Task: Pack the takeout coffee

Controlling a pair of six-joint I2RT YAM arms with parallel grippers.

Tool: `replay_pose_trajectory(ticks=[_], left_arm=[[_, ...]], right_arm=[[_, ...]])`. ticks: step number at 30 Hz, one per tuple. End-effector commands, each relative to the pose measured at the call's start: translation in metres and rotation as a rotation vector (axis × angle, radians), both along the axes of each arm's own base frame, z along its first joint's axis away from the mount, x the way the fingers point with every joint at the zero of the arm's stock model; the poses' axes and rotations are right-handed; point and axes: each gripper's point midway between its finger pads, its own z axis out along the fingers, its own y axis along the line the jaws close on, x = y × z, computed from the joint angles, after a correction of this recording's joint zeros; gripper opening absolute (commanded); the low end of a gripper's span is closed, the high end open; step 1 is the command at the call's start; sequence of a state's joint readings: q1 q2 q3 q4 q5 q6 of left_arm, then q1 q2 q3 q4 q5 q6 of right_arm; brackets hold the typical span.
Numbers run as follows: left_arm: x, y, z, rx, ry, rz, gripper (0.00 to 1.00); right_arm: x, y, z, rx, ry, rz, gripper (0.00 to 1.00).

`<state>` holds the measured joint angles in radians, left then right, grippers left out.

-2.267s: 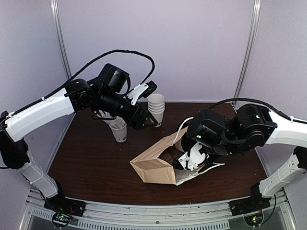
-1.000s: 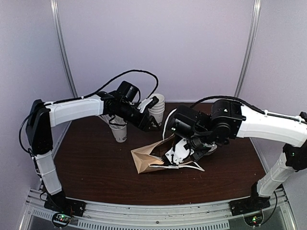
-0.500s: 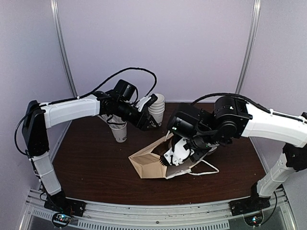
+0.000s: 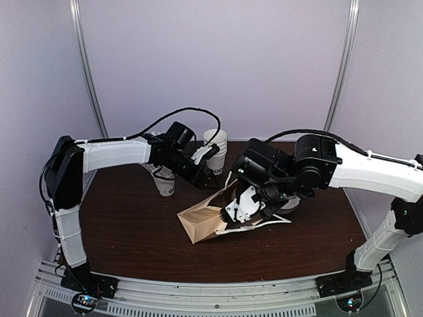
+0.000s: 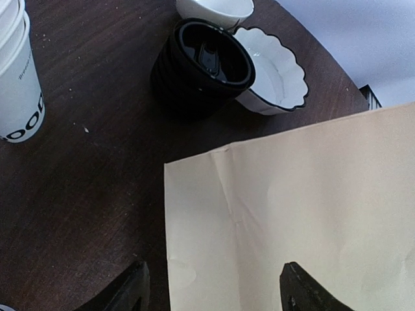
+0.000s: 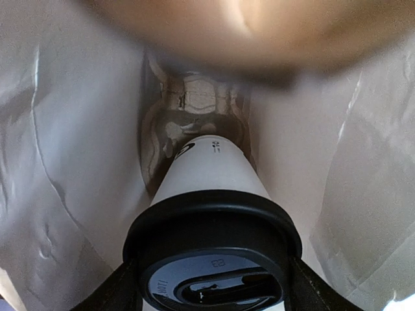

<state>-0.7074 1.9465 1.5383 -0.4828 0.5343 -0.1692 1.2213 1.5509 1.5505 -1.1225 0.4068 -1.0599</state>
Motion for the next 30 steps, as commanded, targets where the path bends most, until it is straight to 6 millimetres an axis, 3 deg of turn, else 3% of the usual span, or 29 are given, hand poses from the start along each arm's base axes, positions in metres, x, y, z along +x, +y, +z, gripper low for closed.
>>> replay_pose_trajectory(ticks=[1, 8, 11, 15, 22, 25, 30], left_arm=[[0.007, -0.005, 0.000, -0.026, -0.008, -0.020, 0.73], [0.013, -0.001, 0.004, -0.055, 0.003, -0.002, 0.72], [0.014, 0.007, 0.029, -0.052, -0.049, 0.025, 0.72], [0.010, 0.037, 0.088, -0.023, -0.140, 0.138, 0.72], [-0.043, 0.086, 0.157, -0.009, -0.193, 0.247, 0.78], [-0.067, 0.089, 0.171, -0.013, -0.190, 0.245, 0.81], [-0.098, 0.076, 0.172, 0.062, -0.207, 0.235, 0.84]], right_arm=[[0.014, 0.005, -0.008, -0.002, -0.023, -0.008, 0.55], [0.017, 0.008, -0.019, -0.009, 0.019, -0.019, 0.55], [0.015, 0.012, -0.007, 0.037, 0.025, -0.017, 0.55], [0.016, 0.014, 0.004, 0.063, 0.020, -0.024, 0.55], [0.011, 0.016, 0.018, 0.146, 0.094, -0.057, 0.55], [0.014, 0.017, 0.014, 0.154, 0.120, -0.077, 0.55], [0.014, 0.020, 0.009, 0.167, 0.158, -0.090, 0.55]])
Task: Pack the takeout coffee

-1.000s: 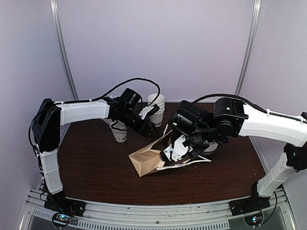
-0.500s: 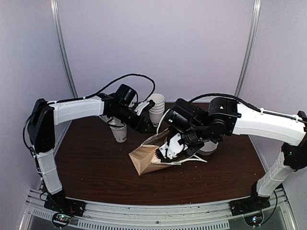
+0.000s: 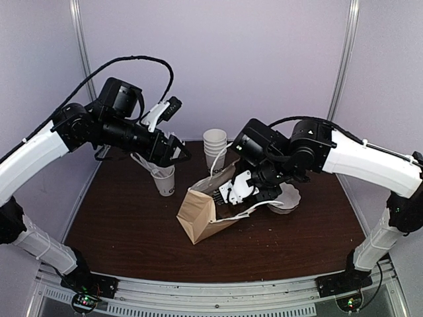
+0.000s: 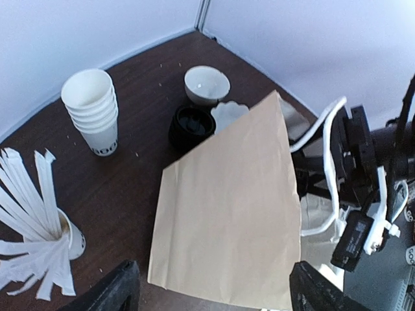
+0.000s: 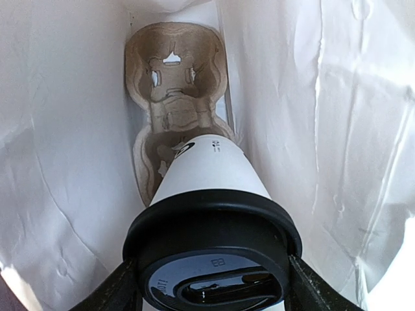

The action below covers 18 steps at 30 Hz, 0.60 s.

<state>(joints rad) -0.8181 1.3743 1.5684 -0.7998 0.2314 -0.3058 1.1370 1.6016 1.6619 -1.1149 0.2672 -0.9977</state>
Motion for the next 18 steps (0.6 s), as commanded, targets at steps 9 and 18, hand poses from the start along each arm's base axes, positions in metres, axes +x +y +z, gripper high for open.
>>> replay_pose_trajectory(ticks=[9, 18], left_arm=[[-0.036, -0.031, -0.038, 0.176, 0.112, 0.028, 0.85], [-0.041, -0.041, -0.021, 0.159, 0.074, 0.016, 0.85]], right_arm=[[-0.001, 0.004, -0.006, 0.017, 0.069, -0.040, 0.55], [0.002, 0.003, -0.007, 0.021, 0.072, -0.055, 0.55]])
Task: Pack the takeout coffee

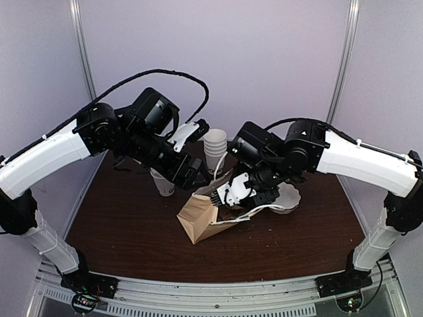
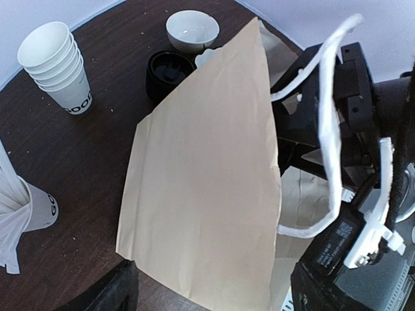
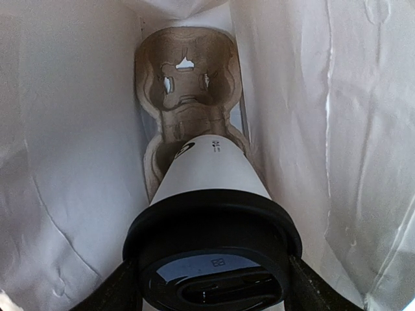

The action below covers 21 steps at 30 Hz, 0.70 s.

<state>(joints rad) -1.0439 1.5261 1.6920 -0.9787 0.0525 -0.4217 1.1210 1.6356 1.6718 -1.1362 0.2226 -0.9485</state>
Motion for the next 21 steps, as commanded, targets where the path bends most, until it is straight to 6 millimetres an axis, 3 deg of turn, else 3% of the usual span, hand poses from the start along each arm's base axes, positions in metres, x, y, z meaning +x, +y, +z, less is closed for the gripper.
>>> replay_pose_trajectory(ticks=[1, 4, 13, 17, 21], left_arm=[[0.003, 0.002, 0.027, -0.049, -0.042, 0.033, 0.85], [0.001, -0.002, 0.034, -0.074, -0.038, 0.022, 0.85], [-0.005, -0.005, -0.011, 0.102, 0.011, -0.022, 0.85], [-0.010, -0.005, -0.016, 0.149, 0.024, -0.066, 0.85], [-0.010, 0.008, -0.017, 0.249, 0.003, -0.087, 0.85]], right_arm=[[0.002, 0.000, 0.006, 0.020, 0.004, -0.022, 0.55], [0.002, -0.001, 0.007, 0.021, 0.003, -0.026, 0.55], [0.002, -0.004, 0.008, 0.029, 0.003, -0.039, 0.55], [0.001, -0.006, 0.009, 0.033, 0.002, -0.048, 0.55], [0.000, -0.011, 0.009, 0.024, 0.005, -0.052, 0.55]])
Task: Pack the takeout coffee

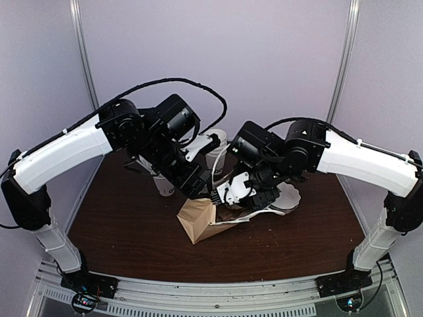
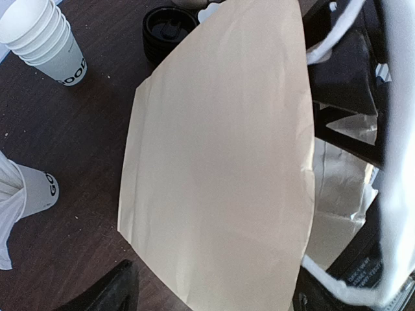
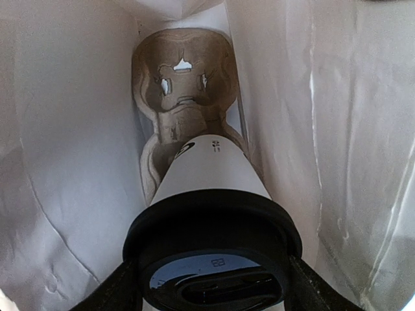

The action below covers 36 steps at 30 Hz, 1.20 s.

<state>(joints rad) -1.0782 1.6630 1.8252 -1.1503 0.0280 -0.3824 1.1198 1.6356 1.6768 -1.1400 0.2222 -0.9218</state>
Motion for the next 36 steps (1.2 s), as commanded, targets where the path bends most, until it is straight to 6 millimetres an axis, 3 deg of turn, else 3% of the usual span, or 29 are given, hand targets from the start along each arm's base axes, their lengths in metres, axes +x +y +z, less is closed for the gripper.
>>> replay_pose_trajectory(ticks=[1, 5, 11, 17, 22, 31, 36], left_arm=[[-0.005, 0.019, 0.010, 0.104, -0.033, -0.060, 0.85], [-0.023, 0.021, 0.010, 0.151, 0.027, -0.195, 0.85], [-0.027, 0.020, 0.021, 0.105, -0.021, -0.261, 0.86], [-0.013, 0.015, 0.013, 0.144, -0.051, -0.230, 0.86], [0.005, 0.004, 0.016, 0.149, -0.091, -0.169, 0.84], [0.015, -0.029, 0.056, -0.080, -0.135, -0.101, 0.85], [0.013, -0.031, 0.033, -0.015, -0.088, -0.120, 0.83]], right_arm=[[-0.001, -0.012, 0.009, 0.009, -0.002, -0.030, 0.55], [0.001, -0.016, 0.011, 0.012, -0.001, -0.039, 0.55], [-0.001, -0.018, 0.003, -0.001, 0.018, -0.040, 0.55], [-0.004, -0.018, 0.009, 0.014, 0.032, -0.036, 0.55], [-0.001, -0.018, 0.003, 0.000, 0.029, -0.045, 0.54], [-0.003, -0.019, 0.004, 0.004, 0.034, -0.047, 0.54], [0.000, -0.022, 0.004, 0.000, 0.018, -0.054, 0.54]])
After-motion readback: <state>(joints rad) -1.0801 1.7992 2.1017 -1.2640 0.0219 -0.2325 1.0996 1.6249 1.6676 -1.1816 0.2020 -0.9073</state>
